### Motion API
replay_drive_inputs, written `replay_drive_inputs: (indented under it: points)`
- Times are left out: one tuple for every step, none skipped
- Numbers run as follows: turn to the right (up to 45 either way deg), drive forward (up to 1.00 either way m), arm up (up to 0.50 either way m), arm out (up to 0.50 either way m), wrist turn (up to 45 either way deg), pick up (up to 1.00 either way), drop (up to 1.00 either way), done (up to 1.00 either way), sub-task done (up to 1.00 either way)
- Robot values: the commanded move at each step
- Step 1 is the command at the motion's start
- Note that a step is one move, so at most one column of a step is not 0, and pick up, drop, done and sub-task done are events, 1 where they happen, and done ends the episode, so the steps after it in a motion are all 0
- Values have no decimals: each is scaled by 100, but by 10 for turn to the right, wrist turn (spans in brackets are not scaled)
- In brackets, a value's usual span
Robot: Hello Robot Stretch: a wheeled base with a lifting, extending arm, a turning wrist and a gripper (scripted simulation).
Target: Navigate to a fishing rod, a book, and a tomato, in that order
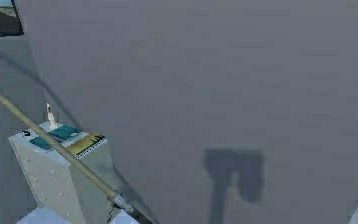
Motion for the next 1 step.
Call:
replay_drive_inputs:
  points:
    - [0,30,0,0,0,0,0,0,0]
